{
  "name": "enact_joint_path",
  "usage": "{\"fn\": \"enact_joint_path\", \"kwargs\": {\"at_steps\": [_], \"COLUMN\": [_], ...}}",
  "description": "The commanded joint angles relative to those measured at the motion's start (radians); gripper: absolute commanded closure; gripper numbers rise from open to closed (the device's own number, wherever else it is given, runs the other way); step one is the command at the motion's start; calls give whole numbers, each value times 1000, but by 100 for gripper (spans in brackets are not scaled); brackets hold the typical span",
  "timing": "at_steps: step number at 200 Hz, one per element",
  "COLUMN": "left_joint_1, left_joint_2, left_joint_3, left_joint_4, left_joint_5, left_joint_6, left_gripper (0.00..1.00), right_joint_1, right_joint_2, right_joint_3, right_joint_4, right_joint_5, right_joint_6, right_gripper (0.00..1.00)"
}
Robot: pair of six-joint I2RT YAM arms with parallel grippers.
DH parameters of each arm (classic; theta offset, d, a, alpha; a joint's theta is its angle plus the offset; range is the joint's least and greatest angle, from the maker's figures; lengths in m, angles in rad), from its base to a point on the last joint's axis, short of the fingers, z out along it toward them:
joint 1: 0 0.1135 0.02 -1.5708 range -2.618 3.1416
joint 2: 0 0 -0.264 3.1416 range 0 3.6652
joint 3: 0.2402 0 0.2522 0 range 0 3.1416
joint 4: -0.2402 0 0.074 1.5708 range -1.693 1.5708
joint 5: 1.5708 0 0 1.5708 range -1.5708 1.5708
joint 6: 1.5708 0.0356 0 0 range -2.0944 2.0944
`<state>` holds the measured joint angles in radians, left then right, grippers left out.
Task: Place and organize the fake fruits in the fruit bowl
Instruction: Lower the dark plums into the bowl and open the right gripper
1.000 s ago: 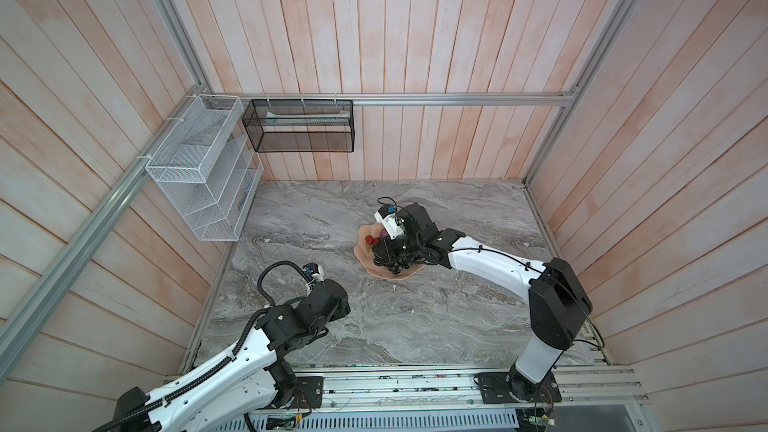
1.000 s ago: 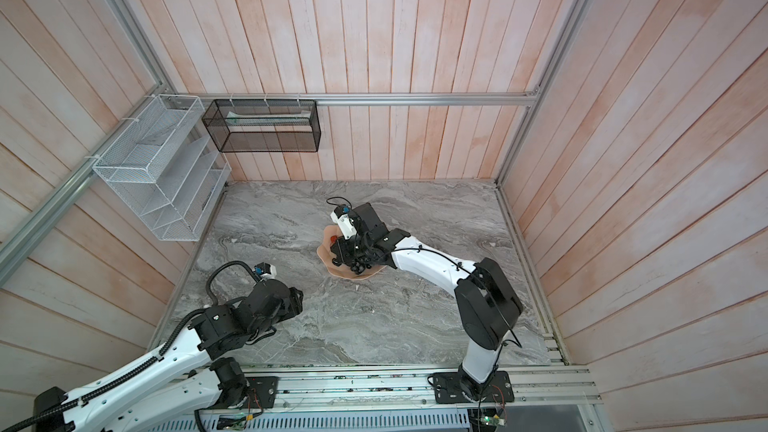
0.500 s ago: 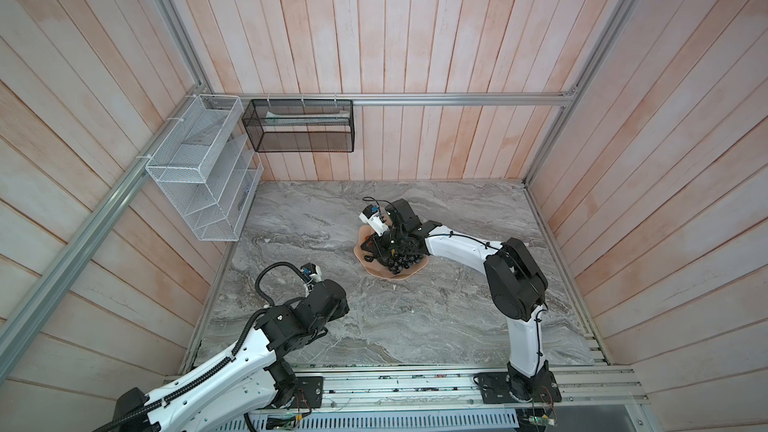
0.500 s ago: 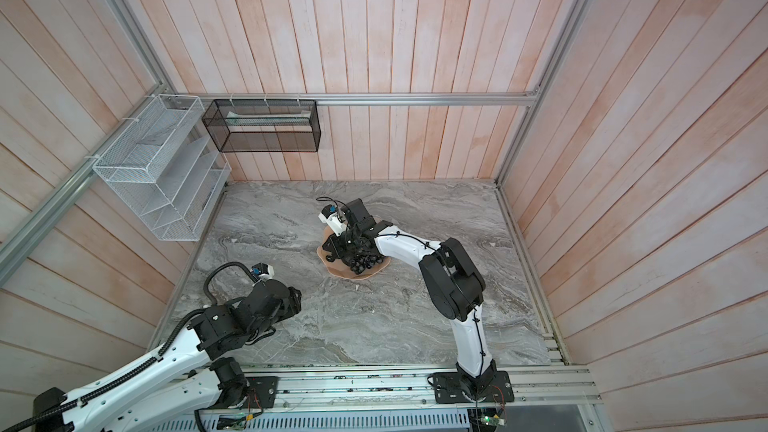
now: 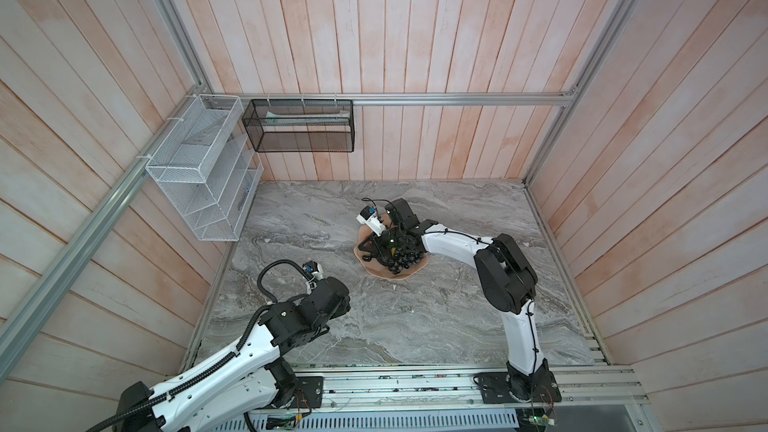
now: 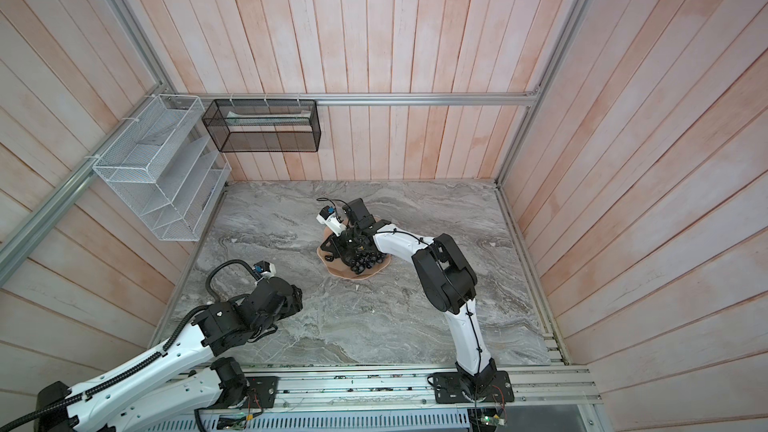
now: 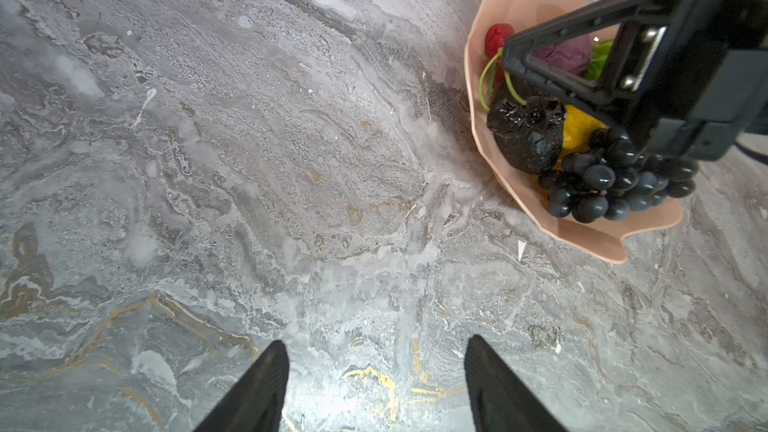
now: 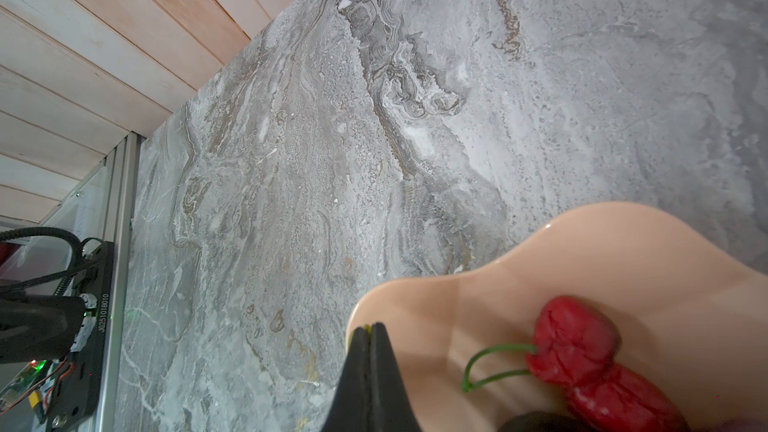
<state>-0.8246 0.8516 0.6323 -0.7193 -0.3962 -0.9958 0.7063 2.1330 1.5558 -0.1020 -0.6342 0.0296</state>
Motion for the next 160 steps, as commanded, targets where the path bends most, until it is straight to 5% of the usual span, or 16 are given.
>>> {"fn": "enact_joint_path", "kwargs": {"at_steps": [1, 120, 160], "left_joint_1": [5, 5, 5], "left_joint_2": [-12, 7, 8], "left_joint_3": [35, 87, 107], "left_joint_4": [-23, -40, -52], "left_joint_5": [-38, -67, -78], "left_joint_6": [-12, 6, 14], "left_gripper": [30, 30, 30], "right_joint_1": [-8, -8, -8], "right_joint_2": [18, 92, 63], "right_joint_3": [24, 80, 63], "right_joint_4": [38, 36, 33], "right_joint_5": [-53, -87, -65], "right_joint_6": [-44, -139, -163], "right_gripper": [100, 100, 84]}}
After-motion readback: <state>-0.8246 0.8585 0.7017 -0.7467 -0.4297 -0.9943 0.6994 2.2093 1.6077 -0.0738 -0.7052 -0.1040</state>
